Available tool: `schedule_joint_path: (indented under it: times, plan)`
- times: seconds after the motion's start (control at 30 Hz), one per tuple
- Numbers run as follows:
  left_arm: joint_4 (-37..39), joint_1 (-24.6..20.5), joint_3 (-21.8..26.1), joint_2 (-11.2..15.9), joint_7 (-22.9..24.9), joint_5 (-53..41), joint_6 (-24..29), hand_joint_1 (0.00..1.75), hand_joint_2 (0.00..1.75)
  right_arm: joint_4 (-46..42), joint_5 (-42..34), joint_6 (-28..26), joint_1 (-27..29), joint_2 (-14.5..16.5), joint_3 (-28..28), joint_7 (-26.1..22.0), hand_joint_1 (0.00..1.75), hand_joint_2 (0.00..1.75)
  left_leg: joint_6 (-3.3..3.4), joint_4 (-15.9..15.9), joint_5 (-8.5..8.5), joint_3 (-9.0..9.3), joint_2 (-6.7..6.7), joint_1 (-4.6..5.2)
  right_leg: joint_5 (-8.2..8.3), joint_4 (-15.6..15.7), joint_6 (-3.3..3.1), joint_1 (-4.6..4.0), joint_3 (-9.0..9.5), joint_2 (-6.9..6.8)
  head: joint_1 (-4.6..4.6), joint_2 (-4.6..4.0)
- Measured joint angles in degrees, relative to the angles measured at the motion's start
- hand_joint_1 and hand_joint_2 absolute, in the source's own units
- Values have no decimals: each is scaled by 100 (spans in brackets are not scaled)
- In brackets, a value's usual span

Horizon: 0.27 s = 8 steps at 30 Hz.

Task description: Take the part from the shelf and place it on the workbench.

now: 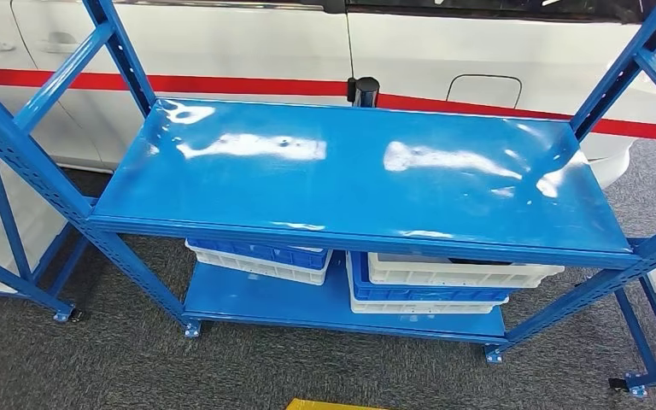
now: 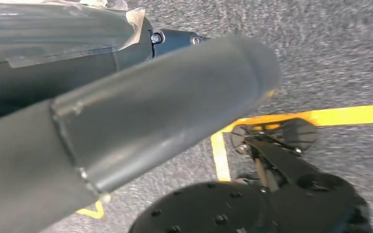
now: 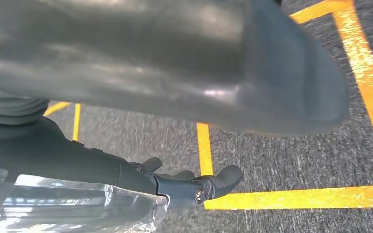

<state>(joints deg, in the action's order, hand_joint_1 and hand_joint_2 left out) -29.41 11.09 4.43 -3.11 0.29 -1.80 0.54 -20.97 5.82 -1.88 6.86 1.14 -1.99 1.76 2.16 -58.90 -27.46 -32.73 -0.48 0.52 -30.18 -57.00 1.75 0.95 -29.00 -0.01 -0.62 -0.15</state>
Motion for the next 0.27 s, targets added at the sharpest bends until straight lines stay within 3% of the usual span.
schedule_joint_path:
  times: [0.27]
  plan:
    - [389,-144,-240,187,-16,178,-30,0,0,-53,-553,152,104,-81,79,-141,0,0,-2,5,-1,5,1,-13,-2,0,1,-8,0,0,0,0]
